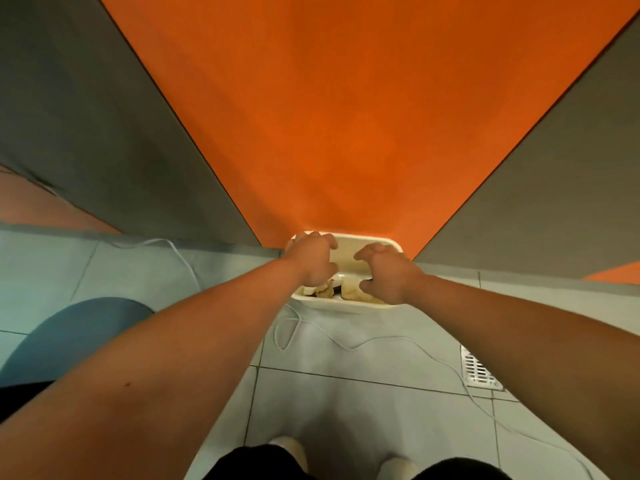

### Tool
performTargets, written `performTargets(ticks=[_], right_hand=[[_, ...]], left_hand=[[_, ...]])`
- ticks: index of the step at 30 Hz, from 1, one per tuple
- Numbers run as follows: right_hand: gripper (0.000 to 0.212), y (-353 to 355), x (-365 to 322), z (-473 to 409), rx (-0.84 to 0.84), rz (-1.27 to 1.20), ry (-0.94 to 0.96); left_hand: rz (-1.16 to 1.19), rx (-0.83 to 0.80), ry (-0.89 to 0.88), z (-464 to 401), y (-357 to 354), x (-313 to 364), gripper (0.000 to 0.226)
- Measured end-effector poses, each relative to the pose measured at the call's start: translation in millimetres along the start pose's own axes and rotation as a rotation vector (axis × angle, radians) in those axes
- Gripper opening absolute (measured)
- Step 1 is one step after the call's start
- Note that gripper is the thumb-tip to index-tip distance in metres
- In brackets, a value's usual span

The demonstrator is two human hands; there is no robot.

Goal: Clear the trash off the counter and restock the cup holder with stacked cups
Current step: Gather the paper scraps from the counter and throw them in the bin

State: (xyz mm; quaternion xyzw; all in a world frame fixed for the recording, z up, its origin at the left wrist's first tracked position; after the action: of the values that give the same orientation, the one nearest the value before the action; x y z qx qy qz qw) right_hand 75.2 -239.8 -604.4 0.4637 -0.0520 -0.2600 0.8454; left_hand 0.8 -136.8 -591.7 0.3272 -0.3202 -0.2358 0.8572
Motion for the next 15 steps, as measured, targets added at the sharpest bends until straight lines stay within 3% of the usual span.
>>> performTargets(ticks=[5, 15], right_hand=[[0.059, 128.0, -39.9, 105.1, 0.121, 0.024, 0.056], [0.051, 376.8, -111.0, 266.9, 0.393, 0.071, 0.113]], left_hand=[[-0.015, 0.070, -0.060, 101.2, 123.0, 61.9, 0.046], [-0.031, 0.268, -0.195, 286.5, 347.9, 149.4, 0.057]])
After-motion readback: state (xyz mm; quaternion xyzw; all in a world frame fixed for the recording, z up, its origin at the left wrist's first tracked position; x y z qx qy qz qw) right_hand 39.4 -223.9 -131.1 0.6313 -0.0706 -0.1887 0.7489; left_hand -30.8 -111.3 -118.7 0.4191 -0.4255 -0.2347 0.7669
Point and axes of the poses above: each hand's wrist, its own z-axis away from the middle knuckle, its own y-axis out of the back of the hand, x = y × z, the point moved 8 cm from there along -z, towards the middle knuckle, and after that the axes turned 9 degrees about z, right-handed, at the moved point
